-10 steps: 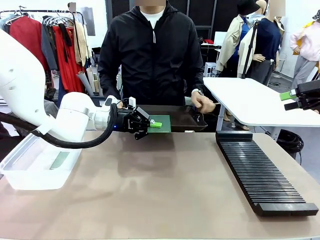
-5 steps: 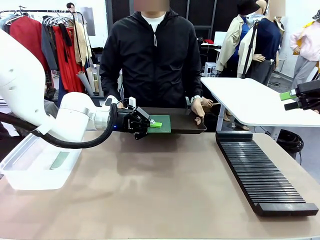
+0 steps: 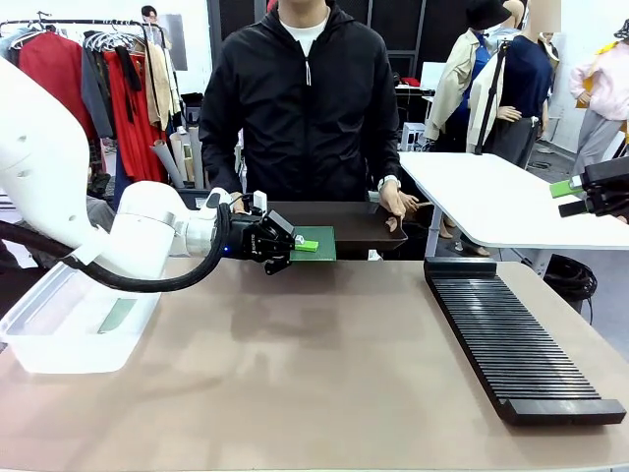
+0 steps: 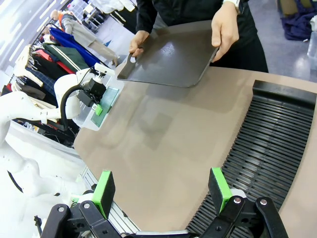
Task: Sort PCBs into racks and boxes based on the side picked up.
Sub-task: If the short side of the Blank PCB is picked up, insert it into the PCB Rack ; if the long side is picked up, place it in the Organizing box.
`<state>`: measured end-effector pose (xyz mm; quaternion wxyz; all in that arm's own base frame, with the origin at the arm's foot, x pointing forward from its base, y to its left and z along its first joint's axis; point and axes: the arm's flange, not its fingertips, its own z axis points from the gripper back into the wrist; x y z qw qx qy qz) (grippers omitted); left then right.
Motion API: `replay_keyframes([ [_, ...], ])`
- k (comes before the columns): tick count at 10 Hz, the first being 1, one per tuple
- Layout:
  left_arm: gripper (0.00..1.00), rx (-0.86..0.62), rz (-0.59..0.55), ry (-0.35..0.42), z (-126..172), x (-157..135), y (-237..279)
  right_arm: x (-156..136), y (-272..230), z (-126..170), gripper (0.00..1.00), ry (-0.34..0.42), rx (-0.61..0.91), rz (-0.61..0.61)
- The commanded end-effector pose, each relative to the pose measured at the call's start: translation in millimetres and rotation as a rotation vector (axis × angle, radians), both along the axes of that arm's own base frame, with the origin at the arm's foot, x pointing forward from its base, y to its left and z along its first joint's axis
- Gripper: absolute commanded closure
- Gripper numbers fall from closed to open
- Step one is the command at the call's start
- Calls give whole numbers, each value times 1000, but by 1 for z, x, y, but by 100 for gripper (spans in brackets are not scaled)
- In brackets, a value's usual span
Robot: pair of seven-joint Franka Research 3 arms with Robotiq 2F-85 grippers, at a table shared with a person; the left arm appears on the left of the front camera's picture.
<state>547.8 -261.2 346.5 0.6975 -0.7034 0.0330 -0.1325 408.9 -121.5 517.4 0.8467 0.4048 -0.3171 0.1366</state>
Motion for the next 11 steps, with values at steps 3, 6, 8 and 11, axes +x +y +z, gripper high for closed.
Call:
replay_keyframes([
  [3,100,76,21,61,33,-2,63,1,2,3,0,-3,20,-2],
  [6,100,229,-8,101,58,-11,118,1,2,3,0,-3,20,-2],
  [8,100,361,20,93,86,-17,148,1,2,3,0,-3,20,-2],
  [11,100,638,48,110,131,-23,195,1,2,3,0,-3,20,-2],
])
